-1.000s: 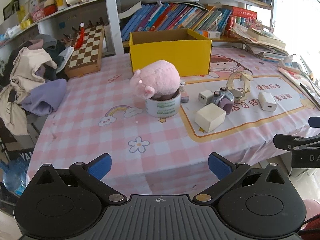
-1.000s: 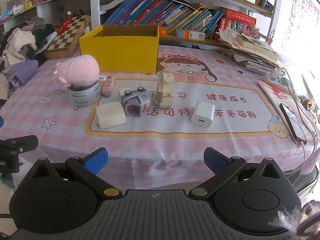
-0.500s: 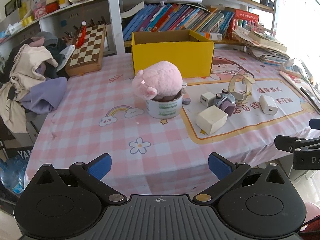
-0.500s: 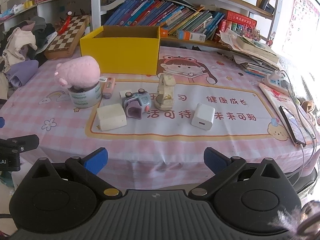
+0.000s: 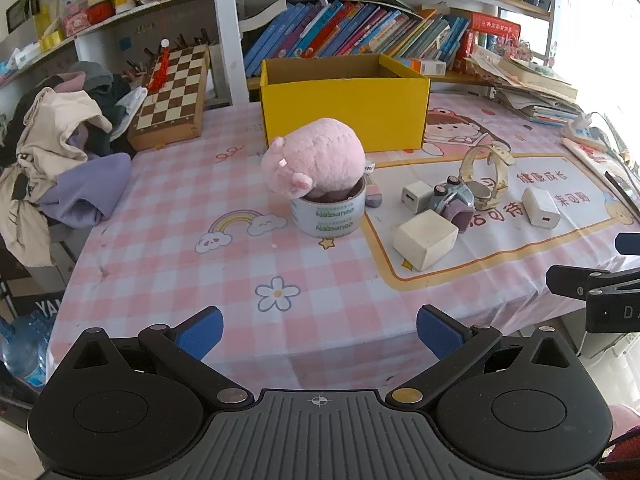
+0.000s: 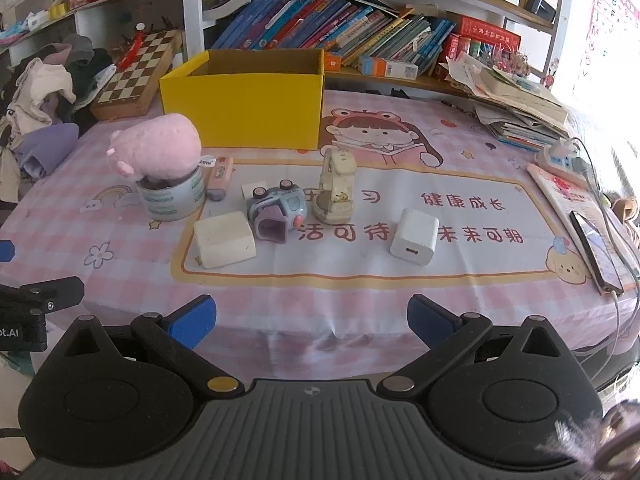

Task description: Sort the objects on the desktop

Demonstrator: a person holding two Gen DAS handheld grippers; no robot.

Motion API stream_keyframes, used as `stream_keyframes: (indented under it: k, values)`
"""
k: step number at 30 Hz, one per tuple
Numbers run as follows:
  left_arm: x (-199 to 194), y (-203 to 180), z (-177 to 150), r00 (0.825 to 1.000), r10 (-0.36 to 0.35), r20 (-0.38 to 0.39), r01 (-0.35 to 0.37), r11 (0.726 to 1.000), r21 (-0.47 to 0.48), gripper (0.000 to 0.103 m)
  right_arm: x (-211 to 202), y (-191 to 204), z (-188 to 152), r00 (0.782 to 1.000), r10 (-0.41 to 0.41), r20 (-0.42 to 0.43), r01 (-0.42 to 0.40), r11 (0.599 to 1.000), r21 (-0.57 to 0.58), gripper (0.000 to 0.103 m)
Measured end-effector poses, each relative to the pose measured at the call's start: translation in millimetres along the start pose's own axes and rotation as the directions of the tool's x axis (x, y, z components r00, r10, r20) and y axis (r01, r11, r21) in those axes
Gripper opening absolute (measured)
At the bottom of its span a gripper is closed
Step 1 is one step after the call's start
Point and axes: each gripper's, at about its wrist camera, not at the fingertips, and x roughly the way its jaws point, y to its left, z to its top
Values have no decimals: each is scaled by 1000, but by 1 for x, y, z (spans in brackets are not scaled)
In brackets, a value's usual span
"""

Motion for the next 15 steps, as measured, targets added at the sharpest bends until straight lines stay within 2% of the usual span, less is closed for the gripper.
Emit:
stream_keyframes:
  k: [15]
  values:
    - [0, 0, -1, 1000, 3, 2, -3, 1000, 9, 103, 2, 0, 3, 1000, 4, 4, -4, 1000, -6, 101]
